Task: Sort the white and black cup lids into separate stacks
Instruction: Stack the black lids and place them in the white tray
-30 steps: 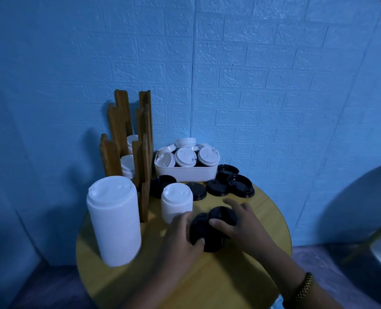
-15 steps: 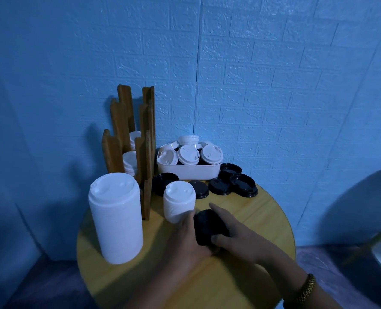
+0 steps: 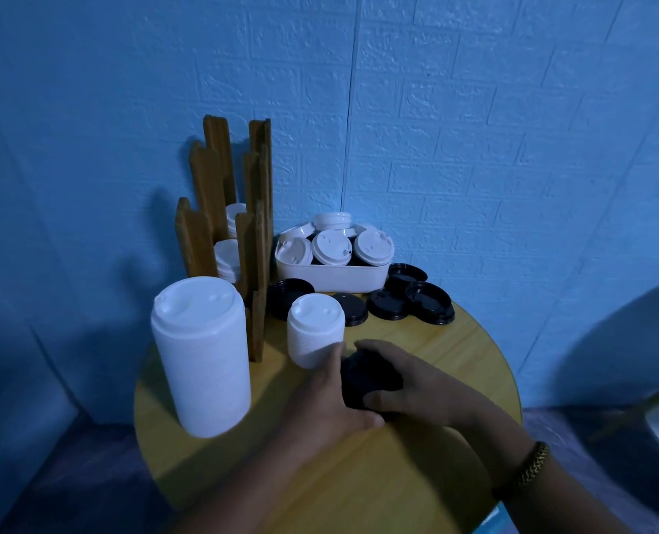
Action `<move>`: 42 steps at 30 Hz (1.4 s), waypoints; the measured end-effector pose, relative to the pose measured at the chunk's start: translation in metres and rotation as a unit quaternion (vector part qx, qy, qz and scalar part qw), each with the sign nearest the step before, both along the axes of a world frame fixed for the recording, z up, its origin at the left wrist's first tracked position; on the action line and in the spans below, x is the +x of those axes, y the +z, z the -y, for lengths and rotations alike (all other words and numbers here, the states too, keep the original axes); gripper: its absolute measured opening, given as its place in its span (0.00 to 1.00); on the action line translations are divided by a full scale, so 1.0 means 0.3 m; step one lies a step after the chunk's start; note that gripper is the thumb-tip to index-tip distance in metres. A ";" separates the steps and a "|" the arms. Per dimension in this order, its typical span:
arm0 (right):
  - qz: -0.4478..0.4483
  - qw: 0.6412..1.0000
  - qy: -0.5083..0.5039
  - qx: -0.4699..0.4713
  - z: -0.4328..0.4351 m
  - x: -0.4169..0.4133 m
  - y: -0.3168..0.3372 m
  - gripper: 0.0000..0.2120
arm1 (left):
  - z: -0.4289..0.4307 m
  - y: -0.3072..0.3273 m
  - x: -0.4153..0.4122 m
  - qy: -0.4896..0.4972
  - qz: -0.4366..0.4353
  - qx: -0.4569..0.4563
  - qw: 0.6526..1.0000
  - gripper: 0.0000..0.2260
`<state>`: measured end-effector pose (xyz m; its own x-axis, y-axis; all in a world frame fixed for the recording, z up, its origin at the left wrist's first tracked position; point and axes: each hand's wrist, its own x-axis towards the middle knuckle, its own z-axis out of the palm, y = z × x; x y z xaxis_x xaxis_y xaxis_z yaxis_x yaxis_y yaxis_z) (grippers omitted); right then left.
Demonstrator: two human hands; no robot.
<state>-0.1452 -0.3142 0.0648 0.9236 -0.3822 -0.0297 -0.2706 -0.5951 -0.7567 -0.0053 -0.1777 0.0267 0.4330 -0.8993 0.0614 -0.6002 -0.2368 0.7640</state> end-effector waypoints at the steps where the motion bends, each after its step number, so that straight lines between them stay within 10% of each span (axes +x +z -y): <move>1: -0.008 1.000 0.005 0.018 0.010 -0.003 0.002 0.37 | -0.001 -0.003 0.006 -0.003 0.000 0.000 1.000 0.51; 13: 0.034 0.999 -0.037 0.001 -0.027 0.025 -0.032 0.37 | -0.034 0.009 0.030 -0.024 0.017 0.001 1.000 0.35; 17: 0.135 0.982 -0.090 -0.093 -0.009 0.164 0.056 0.33 | -0.043 0.016 0.024 -0.015 0.020 0.016 1.000 0.37; 22: 0.031 0.978 -0.010 -0.207 0.009 0.305 0.069 0.27 | -0.052 0.041 0.027 -0.004 0.031 0.034 0.999 0.34; 42: 0.042 0.888 -0.212 -0.406 0.144 0.039 0.059 0.20 | -0.043 0.026 0.118 0.069 0.050 0.003 0.996 0.42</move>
